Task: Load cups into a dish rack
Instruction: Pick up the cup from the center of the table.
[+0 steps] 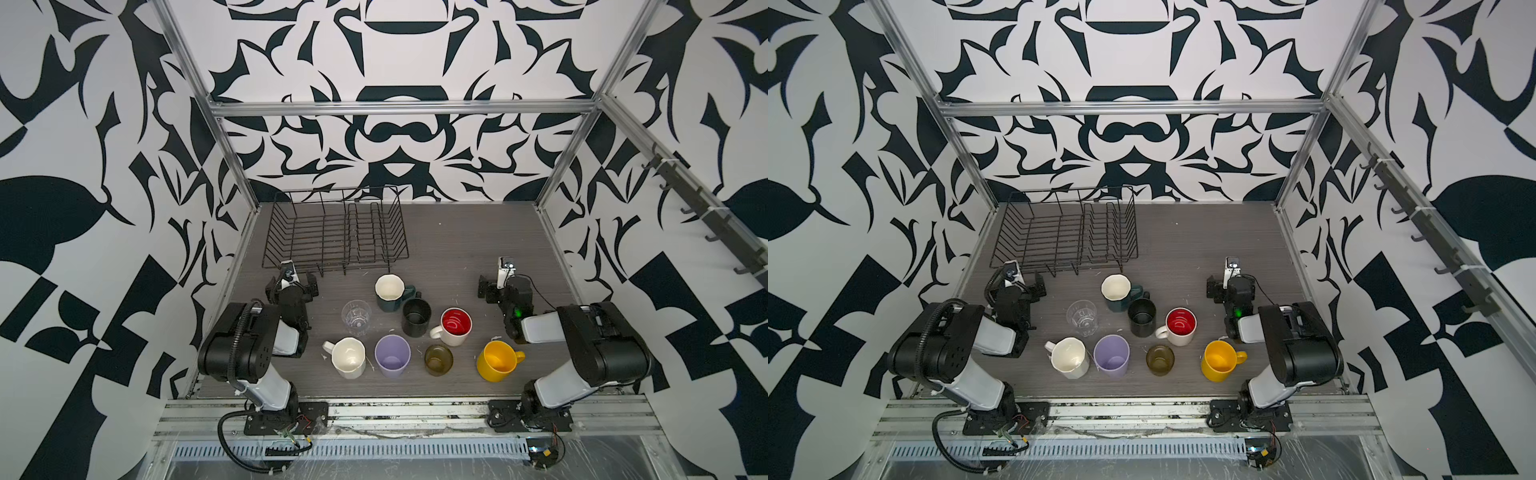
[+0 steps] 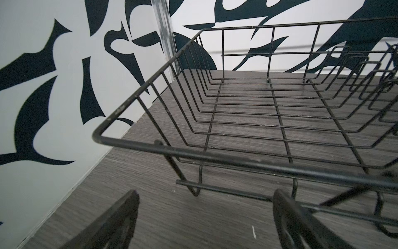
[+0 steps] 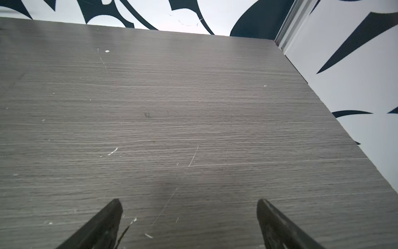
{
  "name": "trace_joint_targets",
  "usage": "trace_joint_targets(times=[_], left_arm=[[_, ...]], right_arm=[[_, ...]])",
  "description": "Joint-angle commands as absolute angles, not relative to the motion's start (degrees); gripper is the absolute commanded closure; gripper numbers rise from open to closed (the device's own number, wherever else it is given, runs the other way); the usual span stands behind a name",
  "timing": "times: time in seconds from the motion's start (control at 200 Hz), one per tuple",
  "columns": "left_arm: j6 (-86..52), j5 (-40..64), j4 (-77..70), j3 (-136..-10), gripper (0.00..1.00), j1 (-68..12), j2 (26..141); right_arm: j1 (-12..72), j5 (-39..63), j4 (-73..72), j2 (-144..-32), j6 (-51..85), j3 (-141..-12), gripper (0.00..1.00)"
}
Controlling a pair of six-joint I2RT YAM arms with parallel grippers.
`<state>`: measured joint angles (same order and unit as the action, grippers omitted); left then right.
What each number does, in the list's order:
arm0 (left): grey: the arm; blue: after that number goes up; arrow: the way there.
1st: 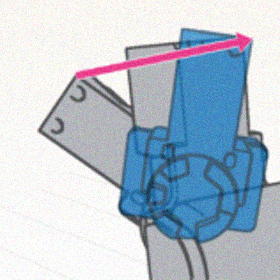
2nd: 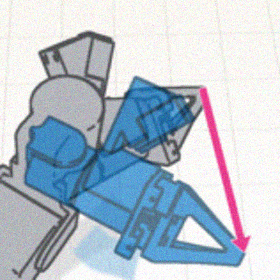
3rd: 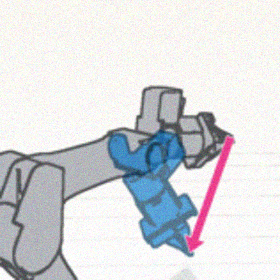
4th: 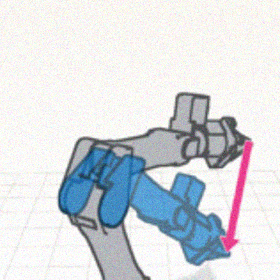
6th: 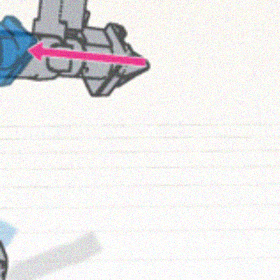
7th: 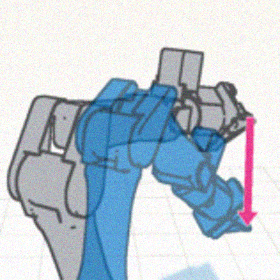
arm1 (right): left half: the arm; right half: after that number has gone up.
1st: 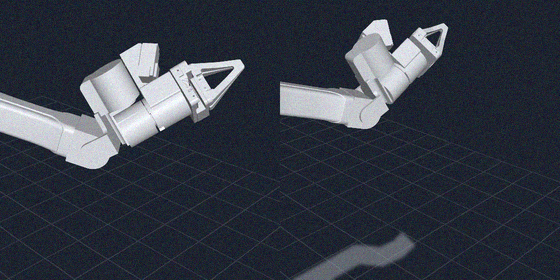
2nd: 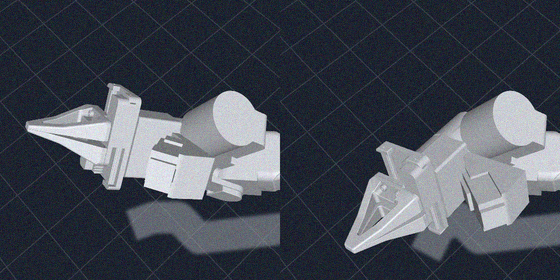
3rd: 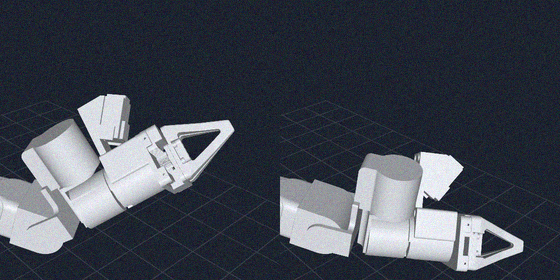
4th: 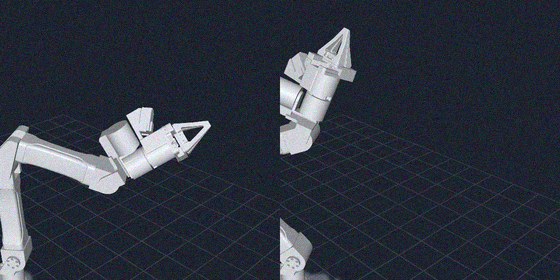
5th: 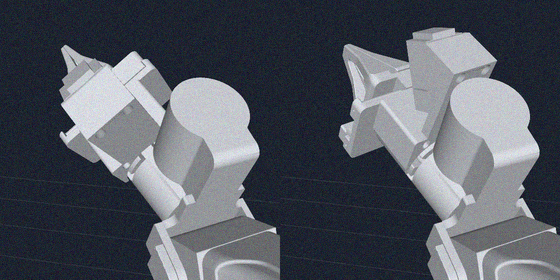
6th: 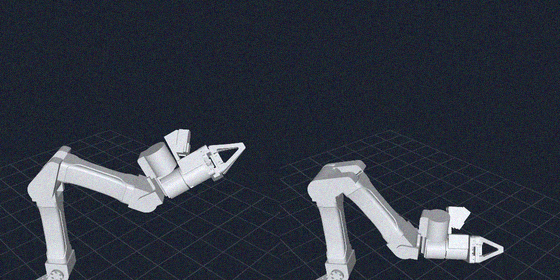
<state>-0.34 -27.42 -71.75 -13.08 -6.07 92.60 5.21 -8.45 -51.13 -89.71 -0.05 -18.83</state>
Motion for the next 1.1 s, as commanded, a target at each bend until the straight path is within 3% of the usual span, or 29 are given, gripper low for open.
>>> trace_joint_targets(times=[0.0, 1.095], left_arm=[[-0.2, -27.6, -73.2, -13.9, 0.01, -5.8, 92.6], [-0.2, -27.6, -72.3, -14.3, 0.01, -5.7, 92.5]], right_arm=[[5.0, -7.7, -52.2, -89.1, -0.6, -20.4, 0.0], [5.1, -8.5, -52.4, -89.1, -0.4, -20.2, 0.0]])
